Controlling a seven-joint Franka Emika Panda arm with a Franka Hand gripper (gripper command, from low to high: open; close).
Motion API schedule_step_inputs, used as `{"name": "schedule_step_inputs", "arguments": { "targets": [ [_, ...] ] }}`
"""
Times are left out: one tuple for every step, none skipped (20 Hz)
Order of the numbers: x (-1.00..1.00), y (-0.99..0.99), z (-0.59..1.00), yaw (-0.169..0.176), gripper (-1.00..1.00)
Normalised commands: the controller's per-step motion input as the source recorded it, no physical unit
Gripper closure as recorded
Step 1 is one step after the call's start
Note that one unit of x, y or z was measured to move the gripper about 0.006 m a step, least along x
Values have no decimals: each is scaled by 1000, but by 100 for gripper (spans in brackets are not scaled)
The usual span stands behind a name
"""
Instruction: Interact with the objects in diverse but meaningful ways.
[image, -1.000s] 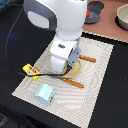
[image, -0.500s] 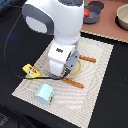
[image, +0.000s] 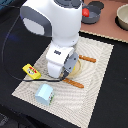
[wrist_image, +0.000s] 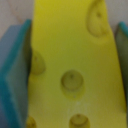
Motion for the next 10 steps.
{"name": "schedule_step_inputs", "arguments": {
  "targets": [
    [111, 0, -20, 0, 100],
    [237, 31, 57, 0, 100],
    [311, 217, 269, 0, 100],
    [380, 403, 709, 0, 100],
    [397, 509, 1000, 0, 100],
    [449, 611, 1000, 0, 100],
    [471, 651, 1000, 0, 100],
    [469, 663, 1000, 2, 100],
    [351, 691, 1000, 20, 100],
    [257, 717, 1000, 40, 100]
  ]
}}
